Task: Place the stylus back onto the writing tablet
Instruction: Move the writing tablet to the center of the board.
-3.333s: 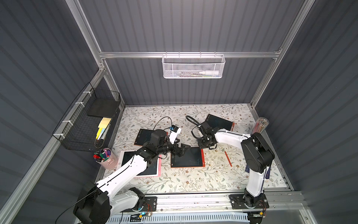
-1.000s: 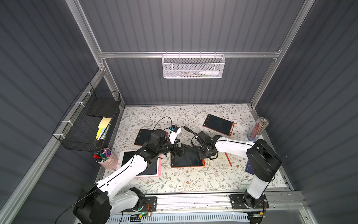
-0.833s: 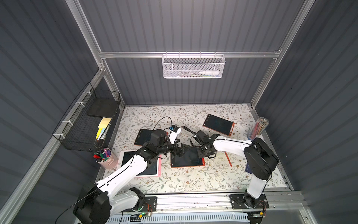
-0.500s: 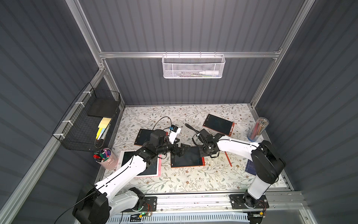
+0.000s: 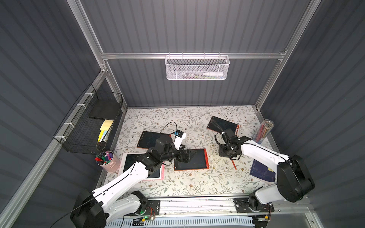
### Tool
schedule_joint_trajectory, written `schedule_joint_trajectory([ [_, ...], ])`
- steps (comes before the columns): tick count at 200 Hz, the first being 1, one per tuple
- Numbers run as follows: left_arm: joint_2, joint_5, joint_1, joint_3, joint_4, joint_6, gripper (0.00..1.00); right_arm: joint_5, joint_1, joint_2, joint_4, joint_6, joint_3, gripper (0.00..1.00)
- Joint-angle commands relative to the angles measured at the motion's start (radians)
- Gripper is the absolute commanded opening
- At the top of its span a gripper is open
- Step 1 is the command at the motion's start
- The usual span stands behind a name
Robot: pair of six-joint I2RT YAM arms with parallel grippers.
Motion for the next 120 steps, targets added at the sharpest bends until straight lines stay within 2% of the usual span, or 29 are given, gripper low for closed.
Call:
schedule_joint_trajectory([
  [1, -0.001, -0.097, -0.104, -0.005, 0.003, -0.140, 0.99, 0.006, -0.097, 0.019, 0.006, 0.016, 0.034, 0.33],
  [39, 0.080, -0.193, -0.277, 0.007, 0.036, -0.256, 0.99, 0.023, -0.256, 0.162, 0.041, 0.040, 0.173, 0.31],
  [53, 0.129, -0.262, -0.335, 0.038, 0.021, -0.270, 0.99, 0.022, -0.294, 0.229, 0.045, 0.027, 0.233, 0.30],
  [75, 0.175, -0.322, -0.346, 0.099, 0.034, -0.240, 0.99, 0.037, -0.346, 0.321, 0.048, 0.023, 0.316, 0.29],
  [120, 0.217, -0.316, -0.345, 0.167, 0.089, -0.187, 0.99, 0.041, -0.427, 0.495, 0.023, -0.004, 0.493, 0.27],
])
